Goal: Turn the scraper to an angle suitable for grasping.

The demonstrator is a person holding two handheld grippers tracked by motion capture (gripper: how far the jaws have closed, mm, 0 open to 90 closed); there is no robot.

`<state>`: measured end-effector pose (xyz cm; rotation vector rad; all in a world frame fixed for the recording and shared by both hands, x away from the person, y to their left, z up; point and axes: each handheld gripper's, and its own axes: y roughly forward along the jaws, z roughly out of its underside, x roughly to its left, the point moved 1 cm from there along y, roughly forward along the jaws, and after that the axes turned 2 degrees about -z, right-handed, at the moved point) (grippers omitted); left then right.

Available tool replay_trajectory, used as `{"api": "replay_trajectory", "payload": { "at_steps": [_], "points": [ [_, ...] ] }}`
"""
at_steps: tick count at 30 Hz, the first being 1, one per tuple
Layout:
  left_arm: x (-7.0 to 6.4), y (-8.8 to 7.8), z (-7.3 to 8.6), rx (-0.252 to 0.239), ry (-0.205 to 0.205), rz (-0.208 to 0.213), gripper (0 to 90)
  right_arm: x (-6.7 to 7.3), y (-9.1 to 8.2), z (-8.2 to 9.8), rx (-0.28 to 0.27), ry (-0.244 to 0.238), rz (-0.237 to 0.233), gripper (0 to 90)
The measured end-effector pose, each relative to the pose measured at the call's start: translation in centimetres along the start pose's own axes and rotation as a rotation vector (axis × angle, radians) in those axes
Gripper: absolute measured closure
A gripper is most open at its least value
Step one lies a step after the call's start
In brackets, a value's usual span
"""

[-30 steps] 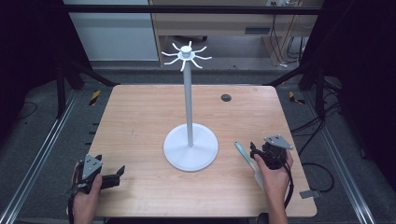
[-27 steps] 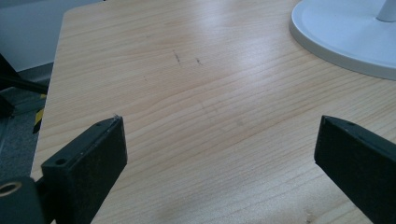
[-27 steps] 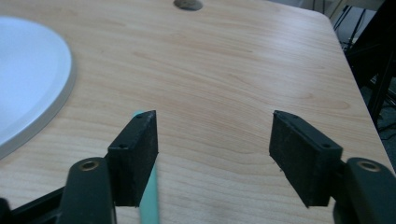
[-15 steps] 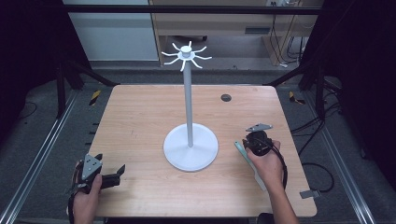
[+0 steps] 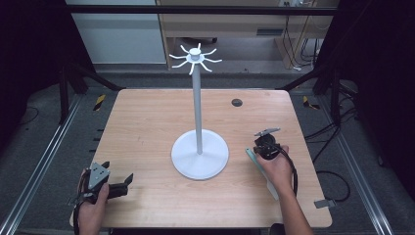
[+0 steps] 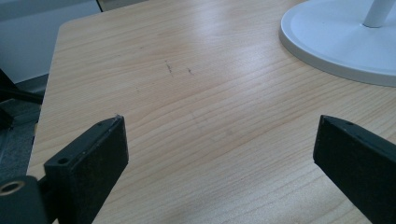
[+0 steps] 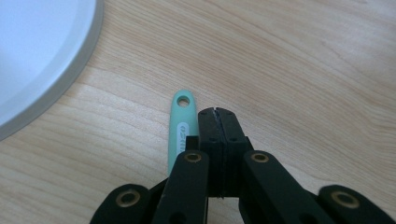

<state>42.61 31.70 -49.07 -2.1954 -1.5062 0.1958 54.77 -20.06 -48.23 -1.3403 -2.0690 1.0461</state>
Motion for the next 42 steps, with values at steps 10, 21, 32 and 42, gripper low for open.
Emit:
{"api": "replay_trajectory", "payload": {
  "at_steps": [10, 21, 32, 42],
  "points": [
    [0.1, 0.0, 0.1, 0.002, -0.009, 0.007, 3.2, -0.2, 0.8, 0.1, 0.005, 0.023, -0.009, 90.0],
    [-0.1, 0.2, 0.1, 0.012, 0.0, 0.018, 3.4, 0.3, 0.7, 0.1, 0.021, 0.007, -0.043, 90.0],
    [-0.2, 0.4, 0.1, 0.024, 0.004, 0.027, 3.6, 2.9, -0.1, 0.9, 0.037, -0.061, -0.111, 90.0],
    [-0.2, 0.5, 0.2, 0.028, 0.005, 0.028, 3.7, 3.9, -0.7, 1.4, 0.046, -0.098, -0.144, 90.0]
  ]
}}
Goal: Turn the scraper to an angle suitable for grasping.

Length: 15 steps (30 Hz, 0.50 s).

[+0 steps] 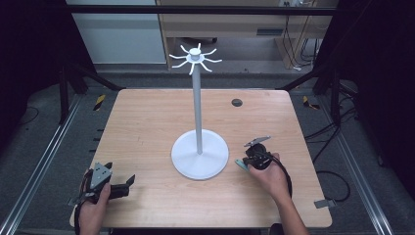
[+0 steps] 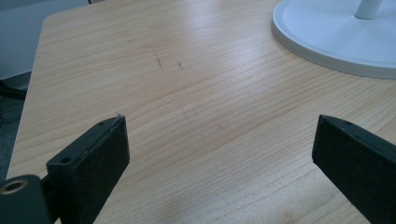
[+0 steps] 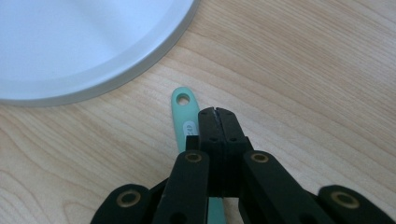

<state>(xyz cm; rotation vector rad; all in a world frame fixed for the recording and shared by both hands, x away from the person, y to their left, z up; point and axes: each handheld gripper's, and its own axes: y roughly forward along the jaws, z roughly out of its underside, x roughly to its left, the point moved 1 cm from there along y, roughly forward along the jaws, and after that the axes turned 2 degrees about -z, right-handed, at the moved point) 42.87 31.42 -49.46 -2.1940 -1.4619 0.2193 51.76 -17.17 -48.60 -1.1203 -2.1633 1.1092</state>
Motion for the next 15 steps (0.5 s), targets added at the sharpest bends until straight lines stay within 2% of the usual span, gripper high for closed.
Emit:
{"api": "replay_trajectory", "payload": {
  "at_steps": [4, 10, 15],
  "points": [
    [0.1, 0.0, 0.0, 0.002, -0.007, 0.0, 3.8, 0.0, -0.1, 0.0, 0.005, -0.009, 0.007, 90.0],
    [0.2, 0.0, 0.1, 0.005, -0.015, -0.003, 3.8, -0.3, -0.7, 0.0, -0.009, 0.004, 0.013, 90.0],
    [0.1, 0.0, 0.1, 0.004, -0.012, 0.004, 3.9, -0.3, -1.5, 0.0, 0.004, -0.026, 0.029, 90.0]
  ]
}}
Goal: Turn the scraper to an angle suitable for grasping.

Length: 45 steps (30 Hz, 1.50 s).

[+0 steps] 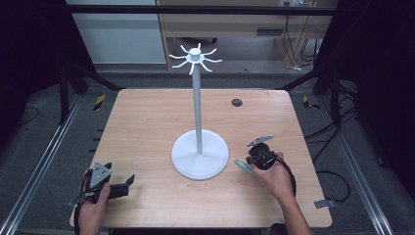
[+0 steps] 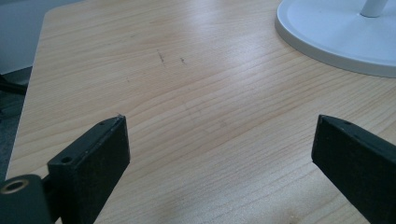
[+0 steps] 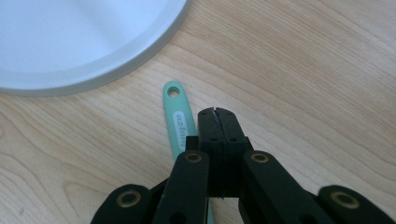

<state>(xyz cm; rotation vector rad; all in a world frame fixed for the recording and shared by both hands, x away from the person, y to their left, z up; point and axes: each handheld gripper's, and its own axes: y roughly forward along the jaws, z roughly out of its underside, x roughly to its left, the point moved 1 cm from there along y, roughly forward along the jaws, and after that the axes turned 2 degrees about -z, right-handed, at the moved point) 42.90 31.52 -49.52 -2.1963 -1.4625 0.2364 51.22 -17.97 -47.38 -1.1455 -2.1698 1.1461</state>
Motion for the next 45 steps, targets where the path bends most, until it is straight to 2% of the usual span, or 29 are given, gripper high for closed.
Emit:
{"api": "replay_trajectory", "payload": {
  "at_steps": [7, 11, 14, 20, 23, 31, 33, 36, 41, 45],
  "points": [
    [-0.1, 0.1, 0.0, 0.003, 0.008, 0.002, 3.9, 0.3, -0.4, -0.1, 0.013, -0.018, -0.006, 90.0],
    [-0.1, 0.1, 0.0, 0.005, 0.011, 0.001, 3.9, 0.7, -0.5, -0.5, 0.03, -0.027, -0.014, 90.0],
    [-0.2, 0.1, 0.0, 0.004, 0.008, 0.003, 3.9, 0.9, -0.4, -1.0, 0.047, -0.044, 0.001, 89.9],
    [-0.1, 0.1, 0.0, 0.005, 0.011, 0.005, 3.9, 1.2, -0.3, -1.6, 0.072, -0.07, -0.013, 87.4],
    [-0.2, 0.2, 0.0, 0.009, 0.01, 0.006, 3.9, 1.2, -0.2, -1.8, 0.109, -0.082, -0.002, 84.3],
    [-0.2, 0.3, 0.0, 0.014, 0.012, 0.008, 4.0, 1.1, 0.1, -2.2, 0.151, -0.093, -0.024, 78.0],
    [-0.2, 0.3, 0.0, 0.015, 0.013, 0.007, 4.0, 1.2, 0.4, -2.4, 0.178, -0.092, -0.036, 71.7],
    [-0.2, 0.2, 0.0, 0.017, 0.014, -0.004, 4.2, 1.1, 0.6, -2.7, 0.2, -0.1, -0.042, 68.3],
    [-0.1, 0.3, 0.1, 0.017, 0.01, -0.004, 4.2, 1.0, 1.3, -3.0, 0.237, -0.101, -0.061, 64.0],
    [0.0, 0.2, 0.1, 0.017, 0.011, -0.006, 4.2, 1.0, 1.6, -3.1, 0.251, -0.11, -0.065, 64.4]
  ]
}}
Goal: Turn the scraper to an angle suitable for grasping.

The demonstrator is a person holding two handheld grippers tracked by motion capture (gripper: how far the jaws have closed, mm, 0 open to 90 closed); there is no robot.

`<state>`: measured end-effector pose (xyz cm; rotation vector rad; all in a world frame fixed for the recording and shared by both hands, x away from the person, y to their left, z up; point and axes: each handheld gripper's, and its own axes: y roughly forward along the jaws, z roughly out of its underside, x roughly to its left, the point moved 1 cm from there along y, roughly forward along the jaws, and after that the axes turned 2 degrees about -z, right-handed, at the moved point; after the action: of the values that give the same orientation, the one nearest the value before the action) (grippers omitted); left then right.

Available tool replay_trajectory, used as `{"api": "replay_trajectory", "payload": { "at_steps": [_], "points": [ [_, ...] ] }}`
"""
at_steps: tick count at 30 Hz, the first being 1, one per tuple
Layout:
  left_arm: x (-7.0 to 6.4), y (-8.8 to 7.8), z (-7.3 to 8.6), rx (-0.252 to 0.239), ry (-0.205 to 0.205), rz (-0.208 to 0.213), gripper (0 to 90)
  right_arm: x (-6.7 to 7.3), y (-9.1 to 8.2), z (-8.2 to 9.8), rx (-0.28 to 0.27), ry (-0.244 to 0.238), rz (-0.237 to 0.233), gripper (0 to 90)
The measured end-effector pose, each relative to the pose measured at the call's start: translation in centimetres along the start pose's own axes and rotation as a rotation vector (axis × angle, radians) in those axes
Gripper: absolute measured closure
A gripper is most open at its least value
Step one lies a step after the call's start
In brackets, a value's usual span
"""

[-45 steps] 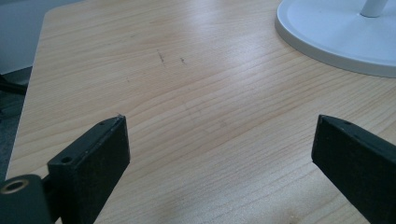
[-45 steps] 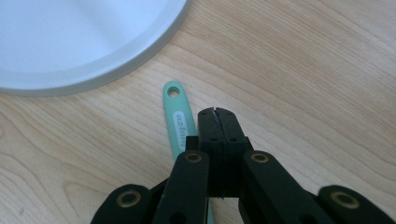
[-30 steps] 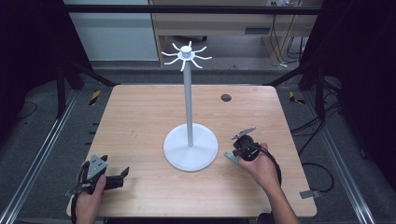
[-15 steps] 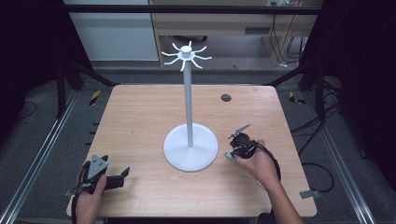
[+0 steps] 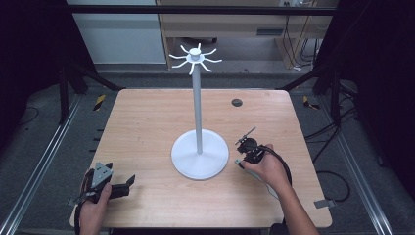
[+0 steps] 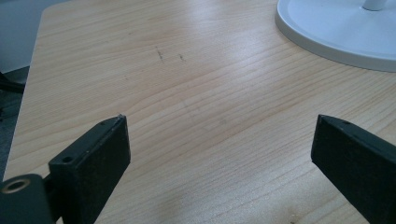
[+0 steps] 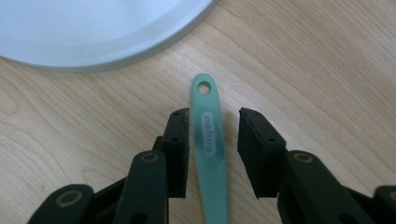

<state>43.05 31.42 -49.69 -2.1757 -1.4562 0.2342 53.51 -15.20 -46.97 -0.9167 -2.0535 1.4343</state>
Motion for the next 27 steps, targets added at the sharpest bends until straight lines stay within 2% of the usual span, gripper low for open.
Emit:
{"api": "replay_trajectory", "payload": {
  "at_steps": [17, 21, 24, 26, 27],
  "points": [
    [-0.11, 0.1, 0.01, 0.006, 0.004, 0.006, 4.3, -0.04, 0.52, -0.57, 0.058, -0.006, -0.026, 62.0],
    [0.06, 0.04, 0.03, 0.005, -0.001, 0.001, 4.4, -0.12, 0.55, -0.75, 0.057, -0.02, -0.019, 63.9],
    [0.14, 0.01, 0.04, 0.005, -0.005, -0.002, 4.4, -0.09, 0.63, -0.77, 0.056, -0.012, -0.022, 64.1],
    [0.18, 0.01, 0.05, 0.005, -0.006, -0.002, 4.4, -0.16, 0.83, -0.7, 0.063, -0.027, -0.014, 64.3],
    [0.18, 0.01, 0.06, 0.005, -0.006, -0.003, 4.4, -0.11, 0.84, -0.74, 0.069, -0.015, -0.016, 64.7]
  ]
}}
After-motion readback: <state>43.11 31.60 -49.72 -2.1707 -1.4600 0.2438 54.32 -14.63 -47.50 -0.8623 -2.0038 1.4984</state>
